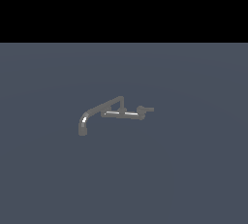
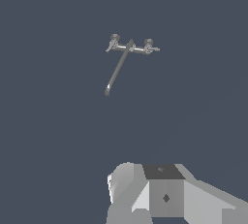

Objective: Turn on the faucet by rotating a designated handle.

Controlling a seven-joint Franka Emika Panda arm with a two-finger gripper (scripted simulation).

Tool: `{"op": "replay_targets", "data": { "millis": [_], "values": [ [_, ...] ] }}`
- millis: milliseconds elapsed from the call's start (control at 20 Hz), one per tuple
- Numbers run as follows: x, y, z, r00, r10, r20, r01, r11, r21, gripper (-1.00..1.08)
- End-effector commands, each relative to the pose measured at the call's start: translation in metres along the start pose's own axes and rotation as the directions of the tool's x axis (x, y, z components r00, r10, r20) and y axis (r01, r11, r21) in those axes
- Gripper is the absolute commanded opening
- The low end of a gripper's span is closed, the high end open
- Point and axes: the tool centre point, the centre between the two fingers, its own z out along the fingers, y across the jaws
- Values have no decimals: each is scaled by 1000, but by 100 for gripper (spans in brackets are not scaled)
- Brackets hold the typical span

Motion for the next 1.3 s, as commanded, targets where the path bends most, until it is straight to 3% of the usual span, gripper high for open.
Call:
{"op": "replay_targets", "data": {
  "millis": [0, 750, 1000, 1250],
  "values": [
    [0, 0, 0, 1000, 0, 0, 0, 1000, 0, -100],
    [24, -13, 36, 990, 143, 1, -143, 990, 0, -100],
    [45, -21, 64, 967, 254, 1, -254, 967, 0, -100],
    [70, -27, 96, 926, 376, 2, -376, 926, 0, -100]
  ]
}}
